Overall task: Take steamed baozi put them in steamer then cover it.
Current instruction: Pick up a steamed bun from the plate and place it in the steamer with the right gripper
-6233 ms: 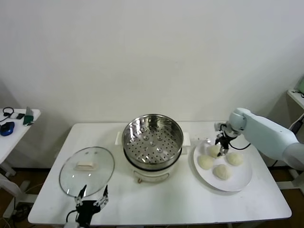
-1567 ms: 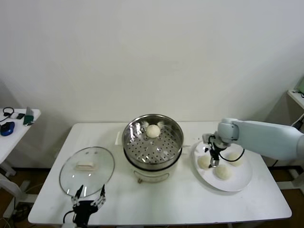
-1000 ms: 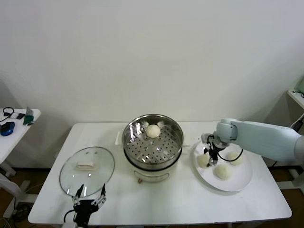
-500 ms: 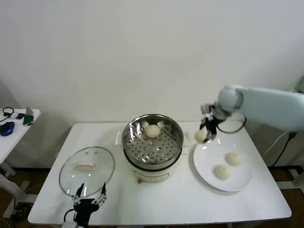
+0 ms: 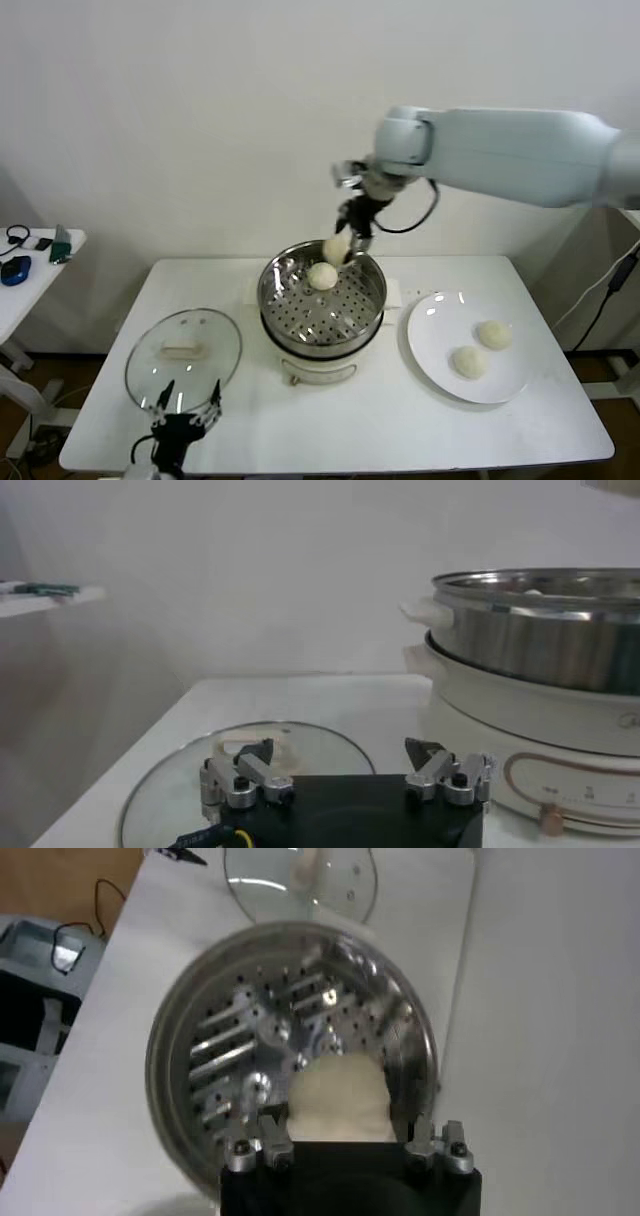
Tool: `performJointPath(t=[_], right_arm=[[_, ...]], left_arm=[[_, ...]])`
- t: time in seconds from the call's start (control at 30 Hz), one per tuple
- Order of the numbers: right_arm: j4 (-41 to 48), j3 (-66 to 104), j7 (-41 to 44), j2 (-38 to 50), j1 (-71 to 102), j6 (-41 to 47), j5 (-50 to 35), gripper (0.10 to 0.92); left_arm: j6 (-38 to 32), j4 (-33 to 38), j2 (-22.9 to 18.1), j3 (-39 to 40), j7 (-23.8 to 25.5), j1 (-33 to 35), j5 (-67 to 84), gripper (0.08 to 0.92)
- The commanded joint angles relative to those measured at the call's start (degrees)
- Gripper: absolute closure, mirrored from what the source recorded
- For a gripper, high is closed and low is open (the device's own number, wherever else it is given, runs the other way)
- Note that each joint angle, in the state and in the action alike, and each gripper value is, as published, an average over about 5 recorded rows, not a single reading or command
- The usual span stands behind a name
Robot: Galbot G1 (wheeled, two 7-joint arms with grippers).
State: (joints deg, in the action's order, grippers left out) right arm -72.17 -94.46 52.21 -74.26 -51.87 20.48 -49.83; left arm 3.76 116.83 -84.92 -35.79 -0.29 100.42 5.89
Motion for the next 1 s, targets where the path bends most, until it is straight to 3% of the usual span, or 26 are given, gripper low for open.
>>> performJointPath(t=[0.03,0.6,0.77,1.0], right_arm=[[6.05,-0.43,-2.69,-13.06,8.31,1.75,-0.43,0.347],[16.89,-0.8,-3.79,-17.15,16.34,1.21,5.85,0.347],[14.99,-0.83,-2.7,-15.49,14.85,0.49,6.22,0.338],[5.61,-1.63,0.3,-5.47,5.28,-2.22,5.79,0.215]], left_arm=[[-0.13,0.06,0.22,-0.2,-0.08,0.12,0.41,0.177],[-0.37,-0.34,-0.01,-0.02,-0.24,0.04,0.54,0.177],[-0.25,-0.18,0.03,-0.18,-0.19,0.17,0.6,0.177],[-0.06,-0.1,-0.45,0.17,-0.11,0.14,0.22,0.177]])
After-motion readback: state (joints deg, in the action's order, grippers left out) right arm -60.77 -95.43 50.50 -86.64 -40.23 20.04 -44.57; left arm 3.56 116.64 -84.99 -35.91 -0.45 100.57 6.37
